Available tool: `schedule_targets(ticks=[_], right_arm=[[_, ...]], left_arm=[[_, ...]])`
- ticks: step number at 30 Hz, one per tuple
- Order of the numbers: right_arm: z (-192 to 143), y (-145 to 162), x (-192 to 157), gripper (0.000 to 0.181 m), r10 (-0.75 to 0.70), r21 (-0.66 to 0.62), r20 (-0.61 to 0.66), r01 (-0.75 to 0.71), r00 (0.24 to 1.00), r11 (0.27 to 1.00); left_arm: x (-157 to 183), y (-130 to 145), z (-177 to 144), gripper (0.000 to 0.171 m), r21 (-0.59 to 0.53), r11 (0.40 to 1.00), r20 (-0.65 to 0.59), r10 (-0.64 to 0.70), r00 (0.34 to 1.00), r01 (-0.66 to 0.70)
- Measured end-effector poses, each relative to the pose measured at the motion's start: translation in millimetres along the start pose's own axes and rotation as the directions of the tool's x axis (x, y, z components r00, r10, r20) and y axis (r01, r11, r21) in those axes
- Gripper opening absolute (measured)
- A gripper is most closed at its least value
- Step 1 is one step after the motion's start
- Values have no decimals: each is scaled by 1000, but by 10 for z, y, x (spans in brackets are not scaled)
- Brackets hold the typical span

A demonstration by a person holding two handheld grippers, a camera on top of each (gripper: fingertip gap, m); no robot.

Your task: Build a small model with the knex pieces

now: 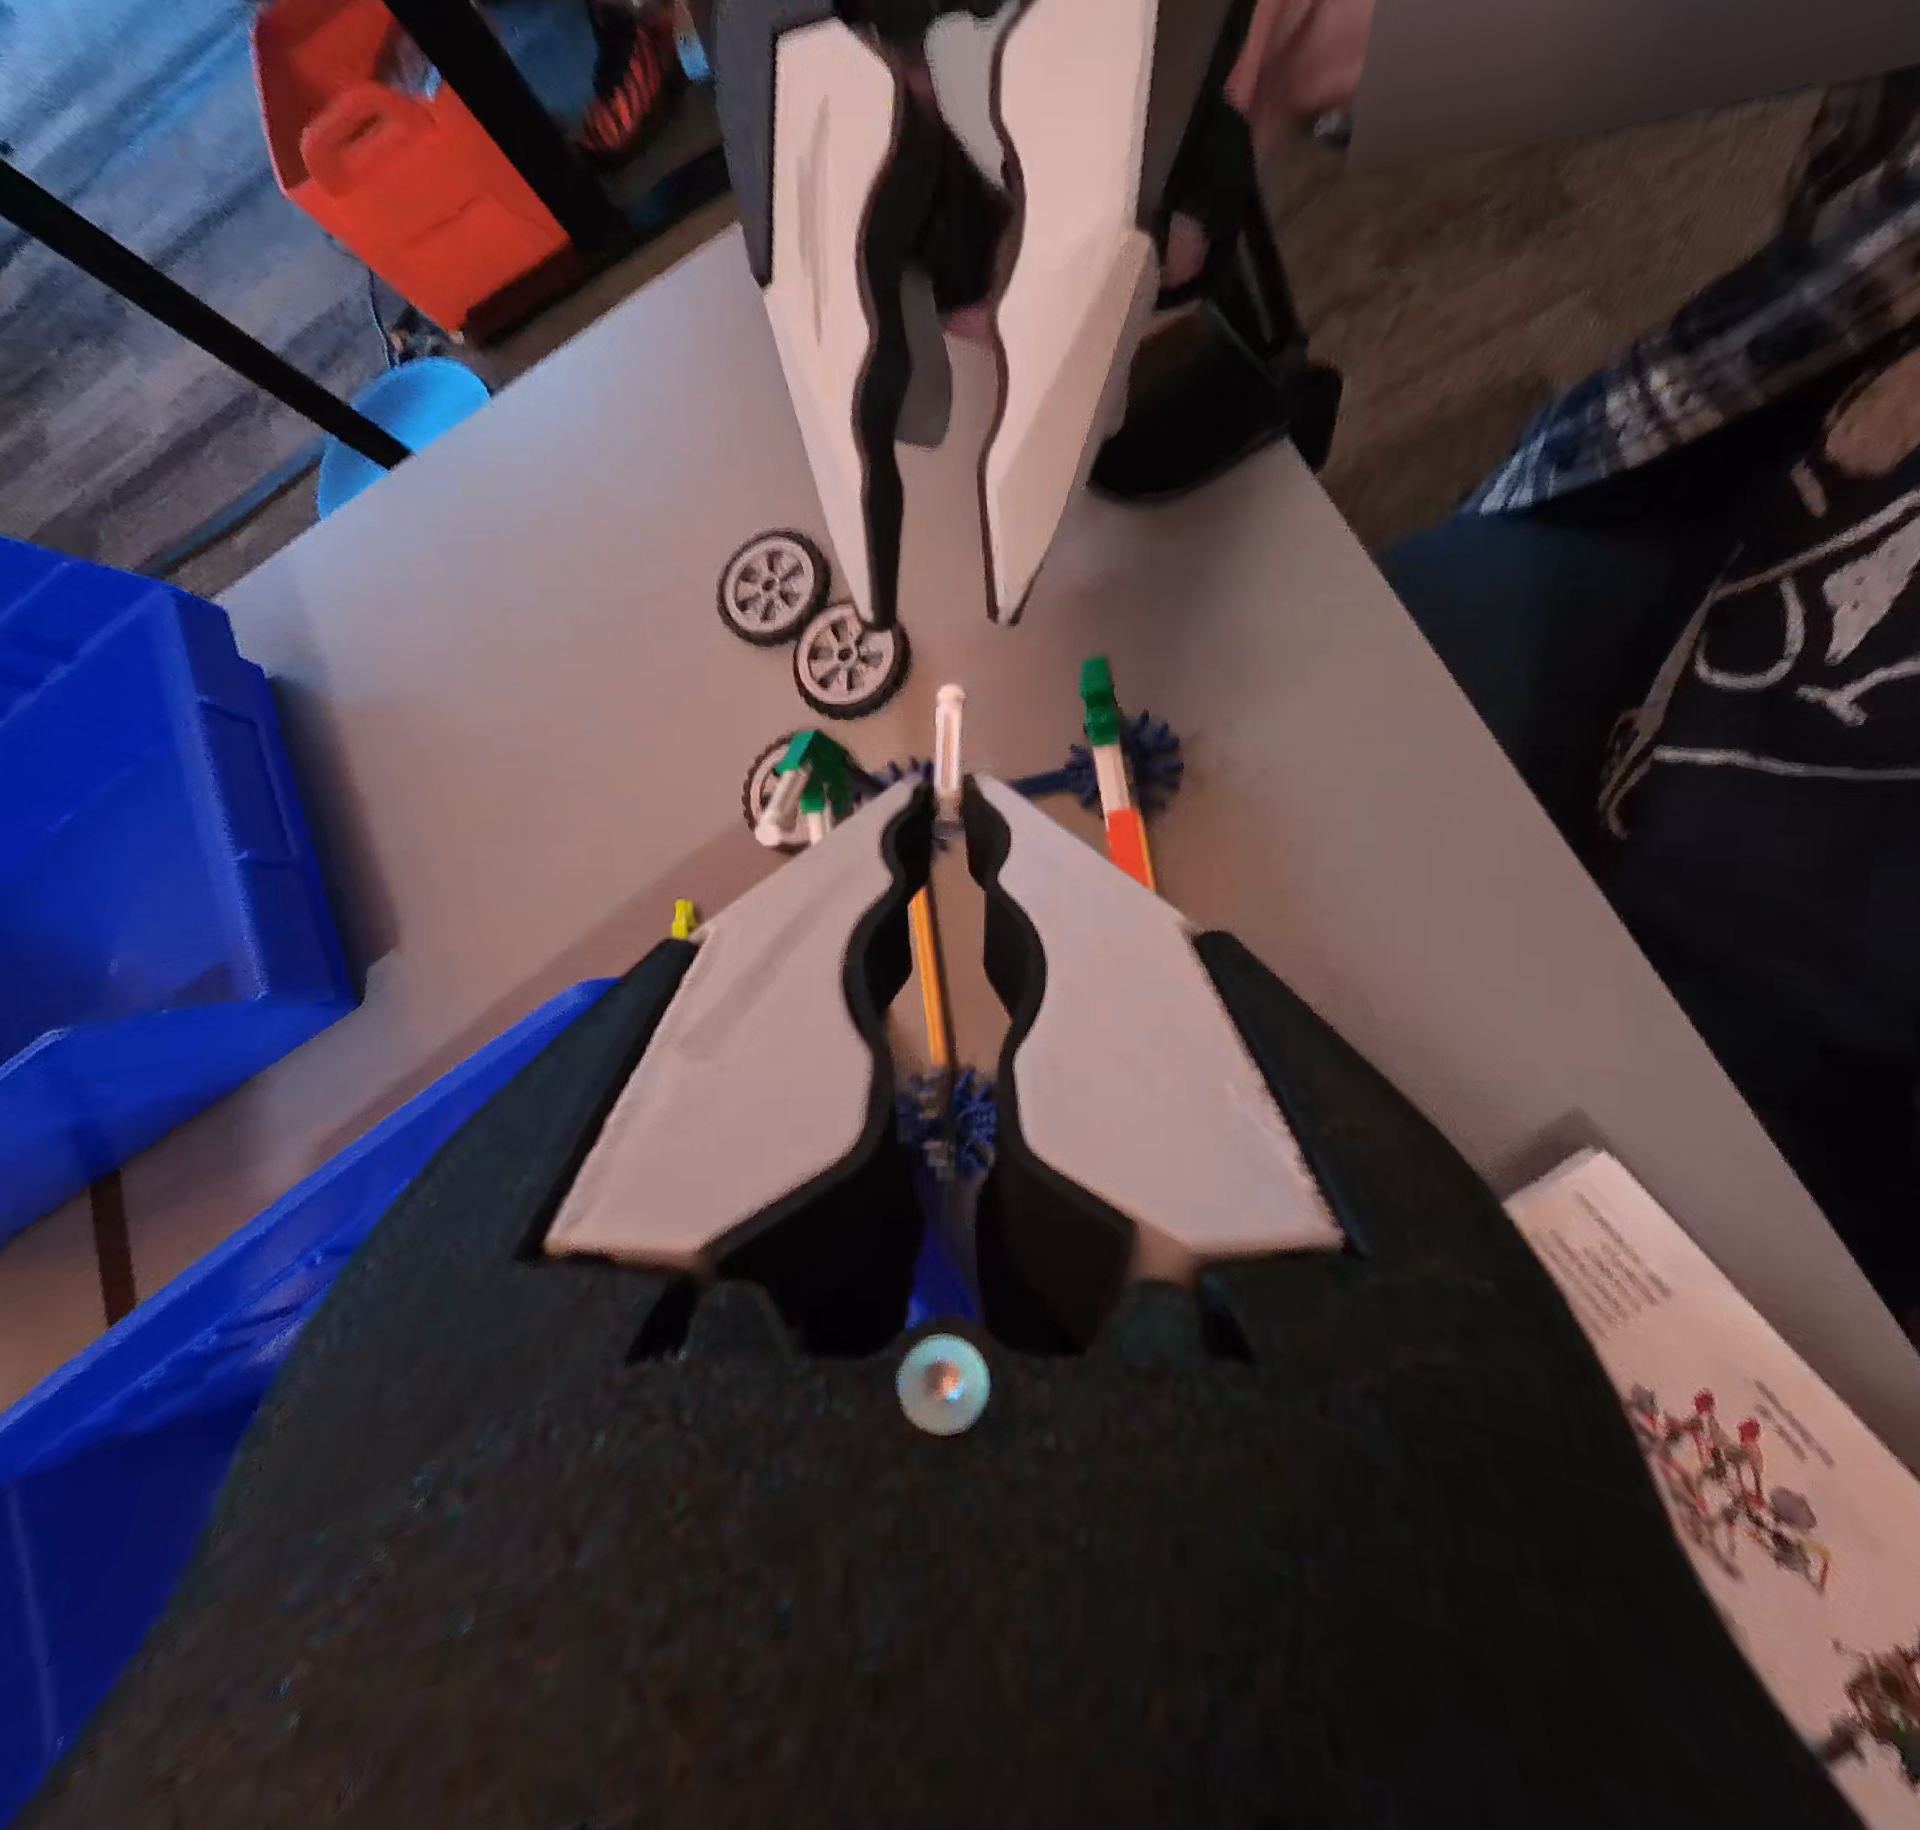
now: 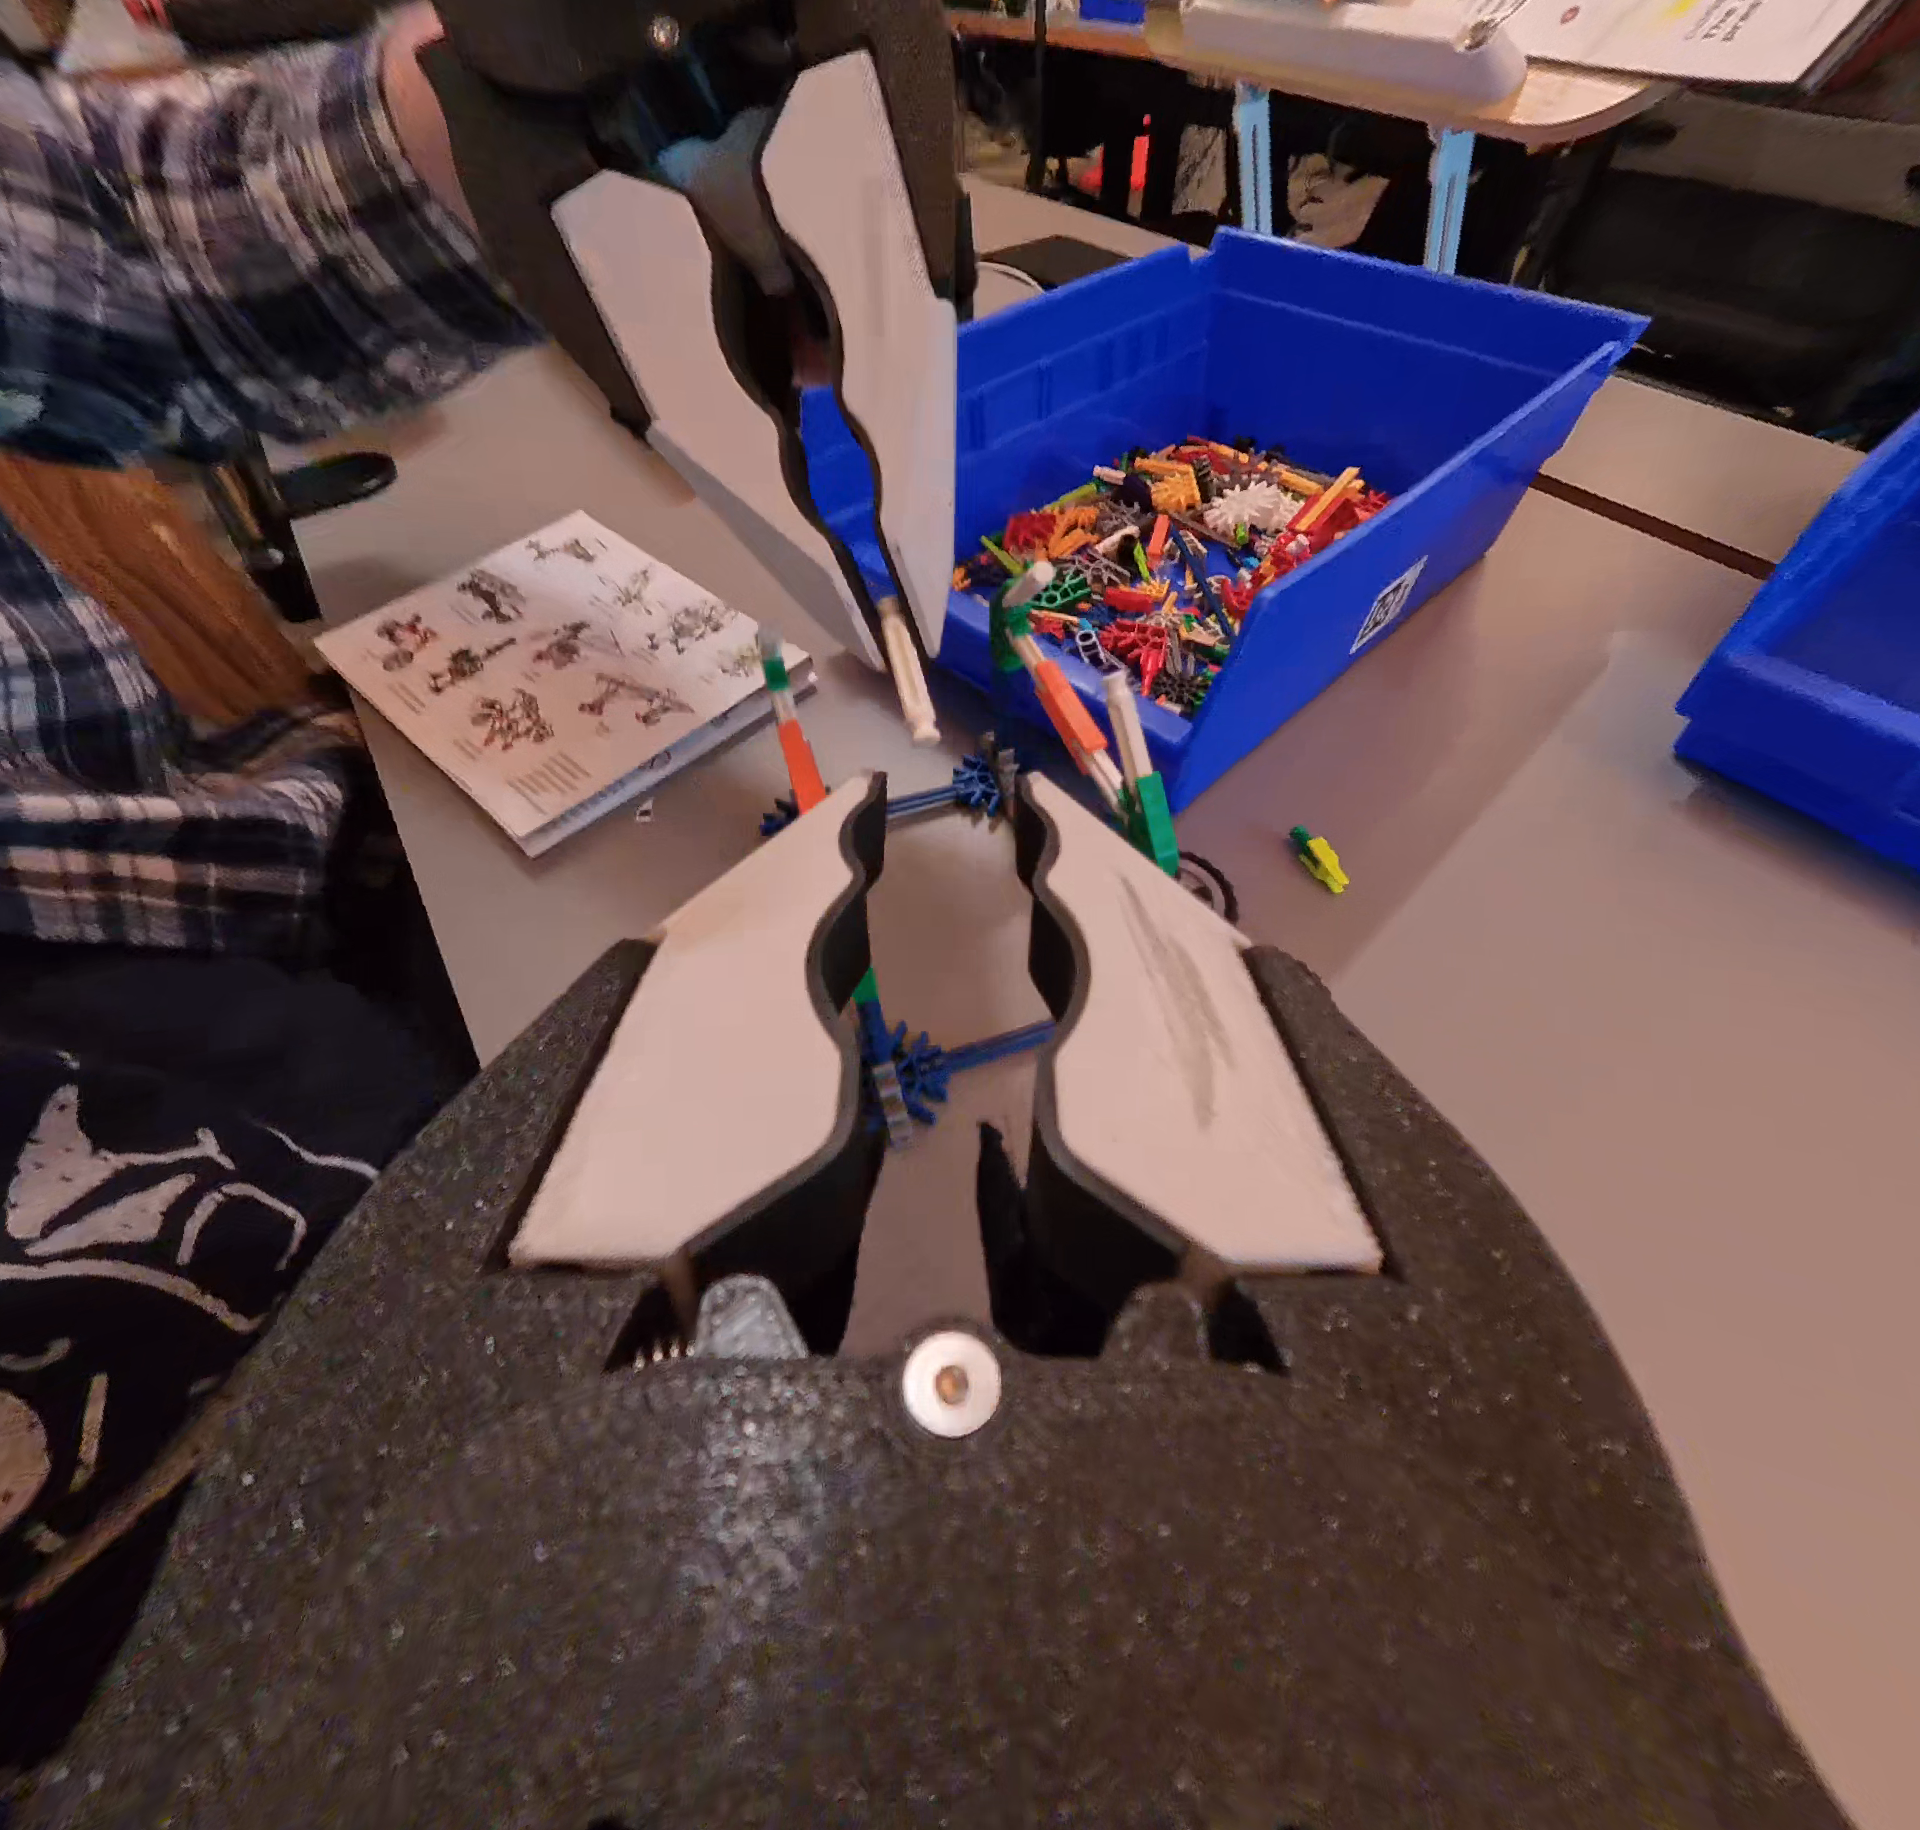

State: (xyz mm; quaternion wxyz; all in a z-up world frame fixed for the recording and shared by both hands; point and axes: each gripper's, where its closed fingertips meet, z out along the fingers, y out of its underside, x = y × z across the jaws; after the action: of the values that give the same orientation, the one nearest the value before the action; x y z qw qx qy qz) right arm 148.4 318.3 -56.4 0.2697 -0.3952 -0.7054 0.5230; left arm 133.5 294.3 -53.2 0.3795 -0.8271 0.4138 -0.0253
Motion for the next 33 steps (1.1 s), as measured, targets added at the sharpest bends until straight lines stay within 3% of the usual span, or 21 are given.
schedule_targets(ticks=[5, 12, 33], right_arm=[[6, 140, -87, 26, -58, -62, -13, 57, 998, 996], [66, 317, -210, 31, -63, -101, 20, 65, 998, 993], [177, 396, -230, 29, -96, -130, 14, 97, 995, 987]], left_arm=[[105, 54, 29, 4, -120, 990, -39, 64, 997, -68], [252, 83, 79, 4, -202, 971, -100, 109, 989, -127], [262, 83, 206, 4, -281, 947, -132, 125, 983, -158]])
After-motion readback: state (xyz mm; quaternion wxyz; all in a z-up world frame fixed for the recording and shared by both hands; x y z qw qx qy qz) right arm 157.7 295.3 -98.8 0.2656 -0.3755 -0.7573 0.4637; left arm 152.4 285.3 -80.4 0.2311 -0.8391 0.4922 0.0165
